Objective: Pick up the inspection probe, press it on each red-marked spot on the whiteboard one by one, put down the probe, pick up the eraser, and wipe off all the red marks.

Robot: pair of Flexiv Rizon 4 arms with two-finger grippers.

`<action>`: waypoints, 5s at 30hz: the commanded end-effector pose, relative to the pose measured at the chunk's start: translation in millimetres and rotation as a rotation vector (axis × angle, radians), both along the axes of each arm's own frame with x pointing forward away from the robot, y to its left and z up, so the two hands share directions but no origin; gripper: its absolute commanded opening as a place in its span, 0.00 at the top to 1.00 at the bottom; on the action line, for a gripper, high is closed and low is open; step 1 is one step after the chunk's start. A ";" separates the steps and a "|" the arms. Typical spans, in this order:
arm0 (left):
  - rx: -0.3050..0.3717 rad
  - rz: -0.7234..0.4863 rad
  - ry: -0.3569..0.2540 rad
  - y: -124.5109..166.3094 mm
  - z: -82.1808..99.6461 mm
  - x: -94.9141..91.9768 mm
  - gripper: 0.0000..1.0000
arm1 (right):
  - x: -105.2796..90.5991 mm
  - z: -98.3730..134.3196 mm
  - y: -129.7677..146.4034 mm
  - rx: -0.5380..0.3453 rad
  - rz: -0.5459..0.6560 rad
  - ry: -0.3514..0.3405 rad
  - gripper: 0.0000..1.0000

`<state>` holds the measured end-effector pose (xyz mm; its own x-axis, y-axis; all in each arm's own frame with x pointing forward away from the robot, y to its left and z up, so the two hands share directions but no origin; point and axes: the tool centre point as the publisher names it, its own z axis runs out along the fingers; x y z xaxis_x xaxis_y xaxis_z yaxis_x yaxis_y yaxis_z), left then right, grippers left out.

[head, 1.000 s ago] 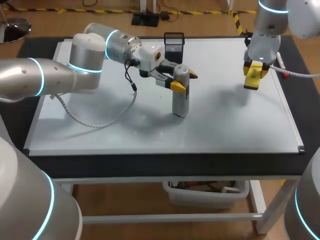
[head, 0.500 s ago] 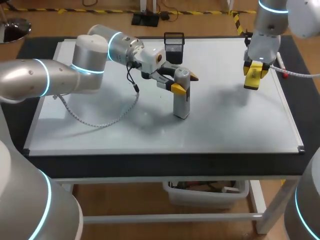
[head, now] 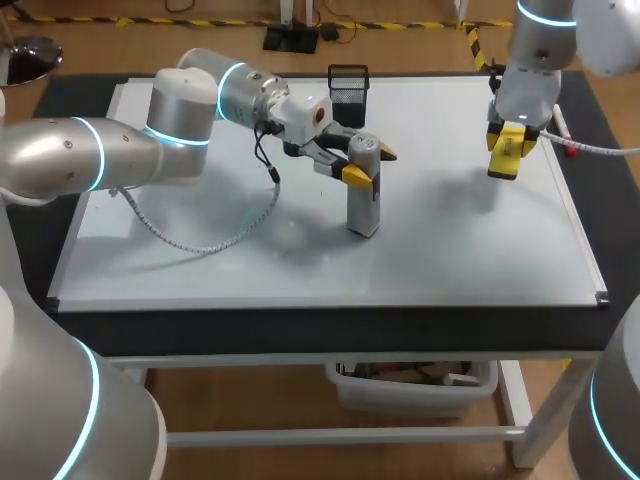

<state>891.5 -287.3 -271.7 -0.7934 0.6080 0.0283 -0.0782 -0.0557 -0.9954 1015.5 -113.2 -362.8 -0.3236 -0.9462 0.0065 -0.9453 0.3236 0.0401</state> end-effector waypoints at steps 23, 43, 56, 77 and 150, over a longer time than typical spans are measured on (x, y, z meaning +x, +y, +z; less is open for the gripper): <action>0.003 0.114 -0.049 26.8 14.6 27.0 1.00 | -0.1 0.9 -1.1 -0.002 0.002 -0.001 1.00; 0.046 0.477 -0.065 140.6 25.7 92.4 1.00 | -0.1 0.9 -1.1 -0.002 0.002 -0.001 1.00; 0.037 0.662 -0.056 197.0 28.9 102.0 1.00 | -0.1 0.9 -1.1 -0.002 0.002 -0.001 1.00; 0.057 0.830 -0.039 244.1 42.9 94.7 1.00 | -0.1 0.9 -1.1 -0.002 0.002 -0.001 1.00; 0.057 0.830 -0.039 244.1 42.9 94.7 1.00 | -123.7 -51.9 294.8 0.095 0.569 0.008 1.00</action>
<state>987.0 -42.3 -229.1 -0.9849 -0.1727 0.0075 -0.0025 -0.0292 -0.9996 893.9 184.0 -414.4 0.2330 -0.9687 -0.0861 -0.9692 -0.2386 0.0616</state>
